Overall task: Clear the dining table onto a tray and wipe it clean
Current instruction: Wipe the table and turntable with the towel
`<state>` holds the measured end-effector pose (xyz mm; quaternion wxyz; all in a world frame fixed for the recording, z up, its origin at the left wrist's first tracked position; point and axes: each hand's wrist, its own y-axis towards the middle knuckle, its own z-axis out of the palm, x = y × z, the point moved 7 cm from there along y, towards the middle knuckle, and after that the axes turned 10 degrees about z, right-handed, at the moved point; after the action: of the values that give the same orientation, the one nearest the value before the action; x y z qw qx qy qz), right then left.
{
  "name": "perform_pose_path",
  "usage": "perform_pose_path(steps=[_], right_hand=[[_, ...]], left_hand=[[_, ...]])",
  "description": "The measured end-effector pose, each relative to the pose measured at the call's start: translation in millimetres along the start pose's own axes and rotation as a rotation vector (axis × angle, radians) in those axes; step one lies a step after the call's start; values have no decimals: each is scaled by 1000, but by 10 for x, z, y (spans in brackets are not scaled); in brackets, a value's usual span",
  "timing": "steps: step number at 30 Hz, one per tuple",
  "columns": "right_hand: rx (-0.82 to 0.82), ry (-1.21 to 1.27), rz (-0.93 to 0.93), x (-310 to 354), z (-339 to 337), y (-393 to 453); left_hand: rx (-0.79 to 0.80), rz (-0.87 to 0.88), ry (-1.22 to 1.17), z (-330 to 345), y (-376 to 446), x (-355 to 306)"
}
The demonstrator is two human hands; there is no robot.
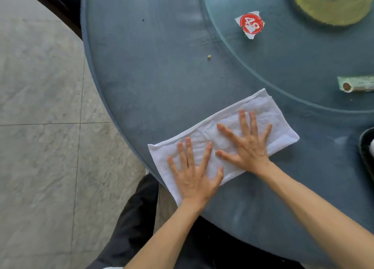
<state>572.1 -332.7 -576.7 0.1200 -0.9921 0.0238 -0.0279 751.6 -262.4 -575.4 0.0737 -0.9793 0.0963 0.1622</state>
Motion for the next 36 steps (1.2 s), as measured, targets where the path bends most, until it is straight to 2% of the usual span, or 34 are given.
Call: perform_pose_path(steps=[7, 13, 24, 36], right_hand=[[-38, 3, -25, 158, 13, 314], [-48, 64, 29, 568, -133, 1008], [1, 99, 129, 1387, -452, 2583], [-68, 153, 334, 2031, -700, 4018]], left_hand=[[-116, -7, 57, -30, 193, 220], [-189, 49, 109, -281, 896, 747], [-149, 110, 131, -856, 2557, 1841], [-72, 285, 110, -1410, 4280, 2775]])
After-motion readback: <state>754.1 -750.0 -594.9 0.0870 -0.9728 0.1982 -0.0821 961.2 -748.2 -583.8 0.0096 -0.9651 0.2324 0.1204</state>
